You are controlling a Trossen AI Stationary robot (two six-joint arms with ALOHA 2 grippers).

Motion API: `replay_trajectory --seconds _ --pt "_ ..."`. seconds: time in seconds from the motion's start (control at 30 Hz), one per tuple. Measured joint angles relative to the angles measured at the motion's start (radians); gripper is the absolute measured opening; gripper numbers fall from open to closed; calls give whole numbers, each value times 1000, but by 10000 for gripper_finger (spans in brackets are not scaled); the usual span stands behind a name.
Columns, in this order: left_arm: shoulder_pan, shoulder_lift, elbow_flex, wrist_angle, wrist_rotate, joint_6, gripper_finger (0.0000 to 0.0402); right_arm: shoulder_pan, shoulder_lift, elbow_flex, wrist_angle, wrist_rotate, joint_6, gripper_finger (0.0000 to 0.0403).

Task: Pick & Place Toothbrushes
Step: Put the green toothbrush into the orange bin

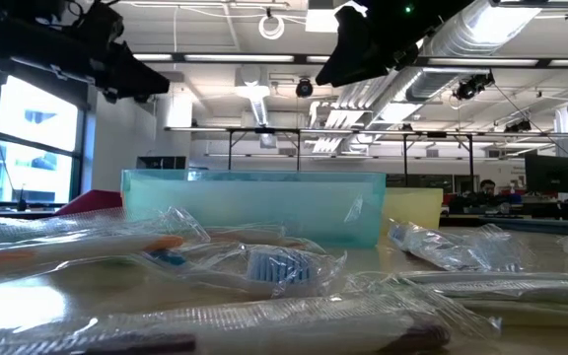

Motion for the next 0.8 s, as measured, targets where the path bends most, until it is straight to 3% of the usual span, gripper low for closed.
replay_trajectory --seconds 0.23,0.5,0.8 --pt "0 -52 0 -14 57 89 125 0 0 0 -5 0 -1 235" --pt "0 -51 0 -41 119 90 125 0 0 0 -6 0 -7 235" --pt "3 -50 -1 -78 119 106 125 0 0 0 -5 0 -7 235"
